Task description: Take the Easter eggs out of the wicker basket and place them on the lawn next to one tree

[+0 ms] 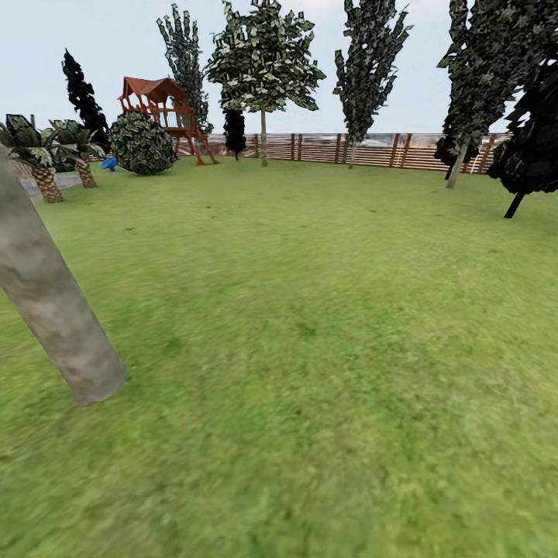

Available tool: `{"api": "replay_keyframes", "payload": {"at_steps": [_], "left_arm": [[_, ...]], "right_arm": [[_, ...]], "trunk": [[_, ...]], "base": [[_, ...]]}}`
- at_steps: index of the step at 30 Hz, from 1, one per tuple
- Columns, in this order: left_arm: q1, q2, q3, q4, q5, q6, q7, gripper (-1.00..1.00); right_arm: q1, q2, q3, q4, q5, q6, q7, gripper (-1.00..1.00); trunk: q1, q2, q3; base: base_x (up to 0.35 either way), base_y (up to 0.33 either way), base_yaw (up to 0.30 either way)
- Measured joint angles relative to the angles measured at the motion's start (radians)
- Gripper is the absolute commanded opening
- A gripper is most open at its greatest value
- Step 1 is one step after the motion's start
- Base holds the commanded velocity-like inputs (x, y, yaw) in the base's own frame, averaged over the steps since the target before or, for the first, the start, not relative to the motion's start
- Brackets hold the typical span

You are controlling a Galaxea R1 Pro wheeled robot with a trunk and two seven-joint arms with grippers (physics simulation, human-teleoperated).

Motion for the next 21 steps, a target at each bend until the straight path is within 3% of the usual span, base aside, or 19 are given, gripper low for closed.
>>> {"api": "replay_keyframes", "payload": {"at_steps": [21], "left_arm": [[0.000, 0.000, 0.000, 0.000, 0.000, 0.000, 0.001, 1.00]], "right_arm": [[0.000, 0.000, 0.000, 0.000, 0.000, 0.000, 0.000, 1.00]], "trunk": [[0.000, 0.000, 0.000]], "base": [[0.339, 0.000, 0.000]]}}
